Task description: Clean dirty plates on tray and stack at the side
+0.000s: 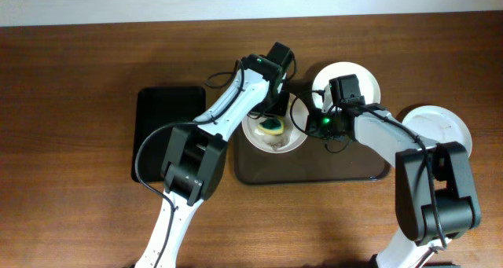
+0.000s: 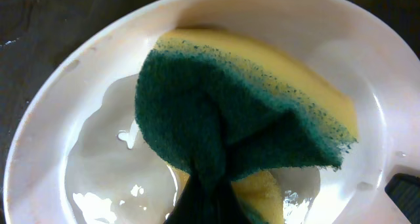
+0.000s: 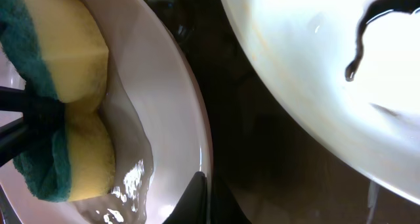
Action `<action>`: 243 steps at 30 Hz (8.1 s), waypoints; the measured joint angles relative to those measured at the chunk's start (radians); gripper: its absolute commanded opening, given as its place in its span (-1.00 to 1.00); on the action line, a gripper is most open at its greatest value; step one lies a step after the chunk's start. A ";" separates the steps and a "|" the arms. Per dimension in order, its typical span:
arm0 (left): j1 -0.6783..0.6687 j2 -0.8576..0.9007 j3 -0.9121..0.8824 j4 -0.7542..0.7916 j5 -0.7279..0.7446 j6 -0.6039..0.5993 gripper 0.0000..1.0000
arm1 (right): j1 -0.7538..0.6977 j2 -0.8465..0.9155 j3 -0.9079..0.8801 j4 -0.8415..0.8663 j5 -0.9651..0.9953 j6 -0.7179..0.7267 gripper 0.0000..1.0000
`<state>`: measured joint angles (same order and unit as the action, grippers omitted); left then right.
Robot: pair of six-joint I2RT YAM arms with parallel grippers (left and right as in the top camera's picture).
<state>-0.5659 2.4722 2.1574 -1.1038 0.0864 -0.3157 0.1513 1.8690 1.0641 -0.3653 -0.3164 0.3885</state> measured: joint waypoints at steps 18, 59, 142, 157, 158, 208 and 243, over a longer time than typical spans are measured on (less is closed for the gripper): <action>0.285 0.071 0.645 -0.365 0.006 0.051 -1.00 | 0.006 -0.085 -0.002 -0.111 0.012 -0.006 -0.92; 0.306 0.071 0.645 -0.405 0.006 0.055 -1.00 | -0.589 -0.555 -0.002 -0.391 0.293 0.023 -0.92; 0.143 0.172 0.645 -0.468 0.068 0.217 -1.00 | -0.049 0.174 0.265 -0.298 -0.086 -0.039 -0.92; 0.035 0.257 0.499 -0.471 0.096 0.304 -1.00 | -0.092 0.174 0.211 -0.224 -0.202 -0.146 -0.92; 0.032 0.257 0.499 -0.478 0.098 0.300 -1.00 | -0.092 0.174 0.211 -0.224 -0.202 -0.152 -0.92; 0.060 0.269 0.502 -0.252 0.222 0.312 -1.00 | -0.091 0.171 0.210 -0.211 -0.191 -0.113 -0.92; 0.340 0.159 0.965 -0.584 -0.048 0.114 -1.00 | 0.445 -0.275 0.214 -0.574 1.202 -0.074 -0.92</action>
<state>-0.2256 2.6308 3.1222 -1.6878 0.0380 -0.2020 0.5961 1.5940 1.2781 -0.9390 0.8852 0.3149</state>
